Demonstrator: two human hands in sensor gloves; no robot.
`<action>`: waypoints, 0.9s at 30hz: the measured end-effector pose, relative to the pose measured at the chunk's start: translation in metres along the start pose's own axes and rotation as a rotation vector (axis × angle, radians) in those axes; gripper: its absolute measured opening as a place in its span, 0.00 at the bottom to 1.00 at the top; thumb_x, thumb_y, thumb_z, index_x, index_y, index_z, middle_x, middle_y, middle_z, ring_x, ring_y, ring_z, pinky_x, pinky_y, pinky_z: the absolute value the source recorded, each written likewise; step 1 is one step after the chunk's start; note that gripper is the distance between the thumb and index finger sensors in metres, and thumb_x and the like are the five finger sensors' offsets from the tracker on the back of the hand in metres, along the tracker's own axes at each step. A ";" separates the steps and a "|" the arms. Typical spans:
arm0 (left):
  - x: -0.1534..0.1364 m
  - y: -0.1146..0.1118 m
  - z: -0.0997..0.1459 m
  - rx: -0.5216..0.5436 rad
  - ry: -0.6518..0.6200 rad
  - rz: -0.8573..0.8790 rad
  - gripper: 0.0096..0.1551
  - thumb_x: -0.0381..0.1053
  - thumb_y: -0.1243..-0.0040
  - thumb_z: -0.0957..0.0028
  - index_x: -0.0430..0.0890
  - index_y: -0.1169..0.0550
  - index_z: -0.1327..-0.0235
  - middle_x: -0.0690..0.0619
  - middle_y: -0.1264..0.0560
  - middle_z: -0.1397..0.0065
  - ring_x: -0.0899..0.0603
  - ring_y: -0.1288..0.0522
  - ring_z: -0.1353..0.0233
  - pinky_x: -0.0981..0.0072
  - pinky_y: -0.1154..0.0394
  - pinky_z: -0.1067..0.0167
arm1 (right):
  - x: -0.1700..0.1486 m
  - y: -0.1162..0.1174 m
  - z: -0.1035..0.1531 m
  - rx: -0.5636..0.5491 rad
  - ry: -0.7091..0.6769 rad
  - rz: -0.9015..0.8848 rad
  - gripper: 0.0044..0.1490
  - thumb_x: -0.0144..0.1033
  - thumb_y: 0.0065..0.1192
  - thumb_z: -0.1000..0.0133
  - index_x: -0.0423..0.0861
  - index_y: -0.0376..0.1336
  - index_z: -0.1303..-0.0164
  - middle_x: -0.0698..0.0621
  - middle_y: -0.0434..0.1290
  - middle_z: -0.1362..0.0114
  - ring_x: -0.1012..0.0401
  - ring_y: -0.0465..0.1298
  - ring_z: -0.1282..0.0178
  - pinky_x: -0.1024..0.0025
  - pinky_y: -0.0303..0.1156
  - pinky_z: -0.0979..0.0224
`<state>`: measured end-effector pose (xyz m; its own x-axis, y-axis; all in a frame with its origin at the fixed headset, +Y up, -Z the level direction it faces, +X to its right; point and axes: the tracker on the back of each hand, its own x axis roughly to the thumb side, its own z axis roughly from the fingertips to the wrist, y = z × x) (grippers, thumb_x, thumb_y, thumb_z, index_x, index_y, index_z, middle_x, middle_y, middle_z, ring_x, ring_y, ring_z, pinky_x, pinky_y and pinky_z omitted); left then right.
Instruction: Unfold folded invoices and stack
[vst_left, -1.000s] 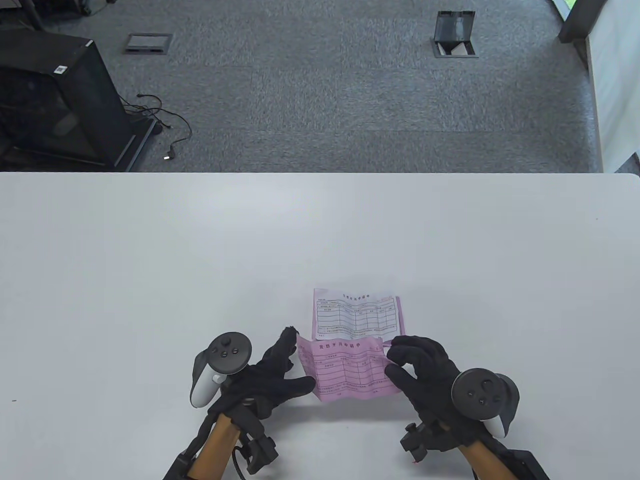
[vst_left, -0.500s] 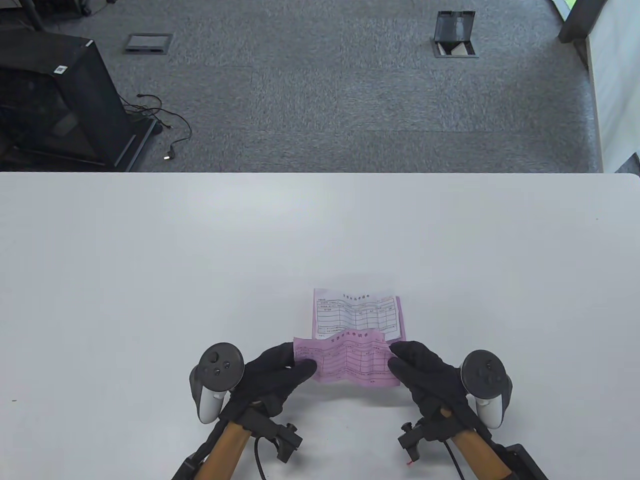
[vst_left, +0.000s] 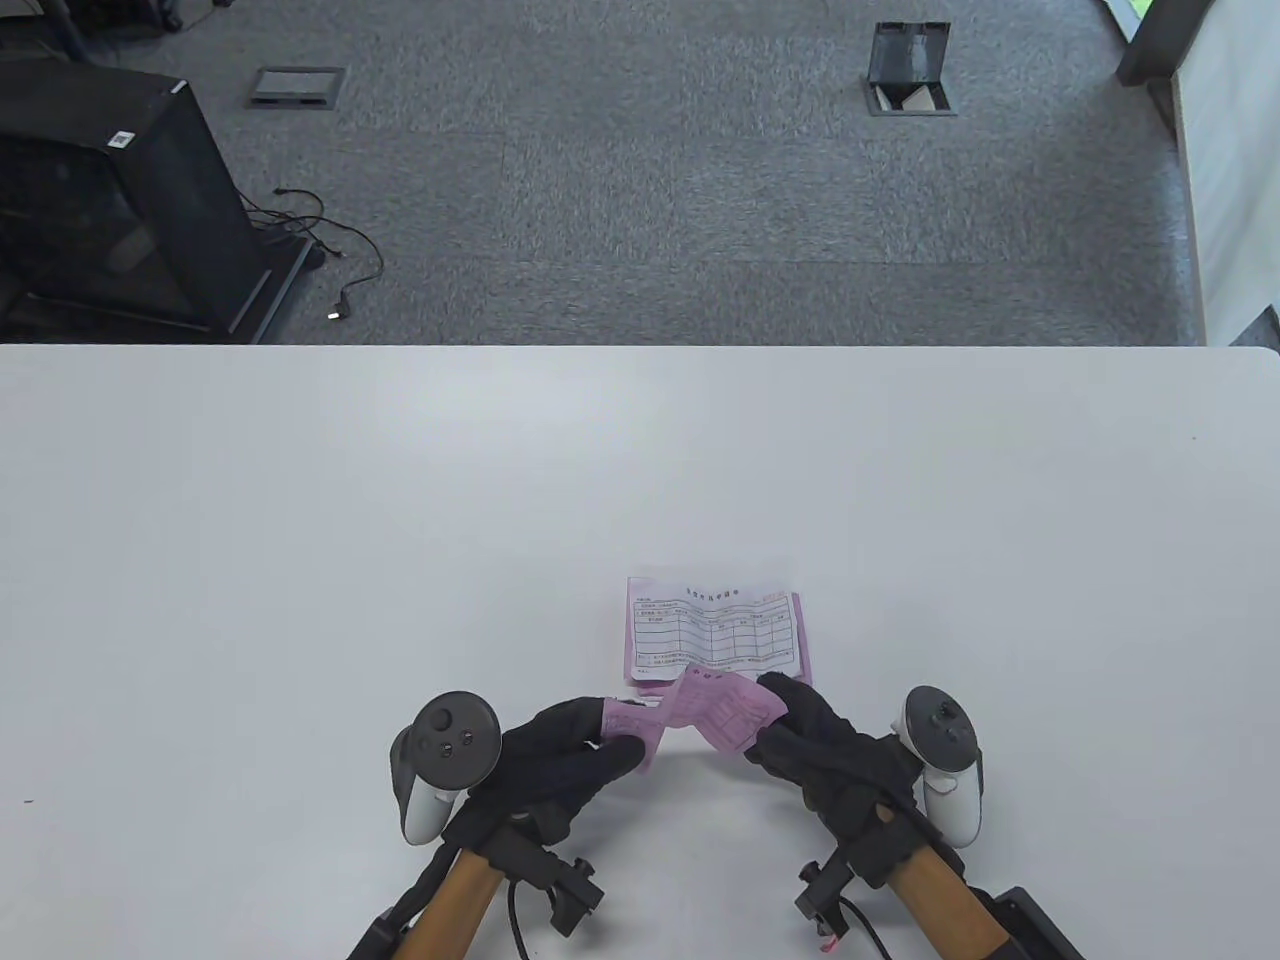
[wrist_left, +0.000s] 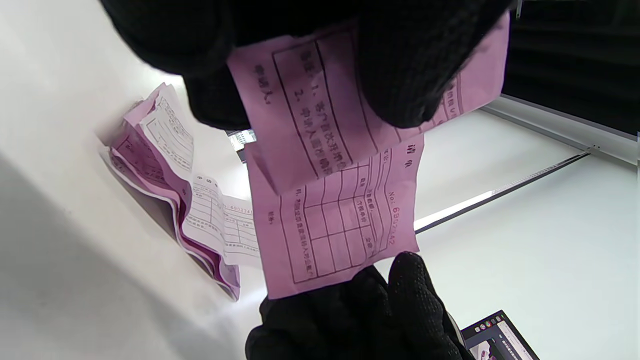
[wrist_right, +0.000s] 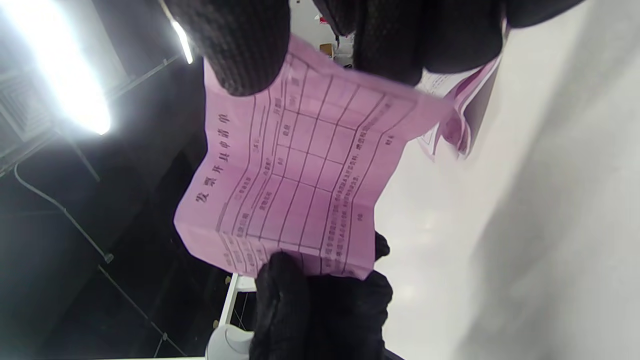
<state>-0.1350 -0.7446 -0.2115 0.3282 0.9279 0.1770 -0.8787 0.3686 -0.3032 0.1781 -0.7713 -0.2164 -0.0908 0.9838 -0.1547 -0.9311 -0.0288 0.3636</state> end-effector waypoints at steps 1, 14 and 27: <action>0.000 -0.001 0.000 -0.002 0.000 -0.003 0.21 0.51 0.29 0.50 0.53 0.18 0.43 0.45 0.18 0.35 0.36 0.23 0.37 0.57 0.23 0.48 | 0.001 0.000 0.000 -0.010 -0.002 0.029 0.49 0.50 0.61 0.47 0.45 0.46 0.21 0.43 0.66 0.31 0.42 0.64 0.30 0.37 0.56 0.28; -0.007 0.005 0.002 0.094 0.136 -0.026 0.22 0.52 0.30 0.49 0.47 0.17 0.44 0.45 0.14 0.45 0.38 0.19 0.45 0.59 0.21 0.55 | 0.013 -0.025 0.005 -0.247 -0.068 0.185 0.24 0.41 0.62 0.47 0.48 0.67 0.42 0.50 0.78 0.48 0.50 0.76 0.44 0.44 0.65 0.32; 0.013 0.001 -0.020 0.203 0.268 -0.389 0.28 0.52 0.27 0.52 0.44 0.19 0.40 0.47 0.13 0.52 0.42 0.18 0.52 0.63 0.20 0.59 | 0.045 -0.027 -0.006 -0.468 -0.100 0.715 0.23 0.49 0.64 0.49 0.48 0.70 0.51 0.51 0.79 0.56 0.52 0.78 0.52 0.46 0.67 0.34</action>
<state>-0.1246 -0.7310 -0.2286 0.6982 0.7158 -0.0136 -0.7147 0.6958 -0.0705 0.1971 -0.7272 -0.2386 -0.7001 0.7118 0.0566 -0.7139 -0.6961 -0.0767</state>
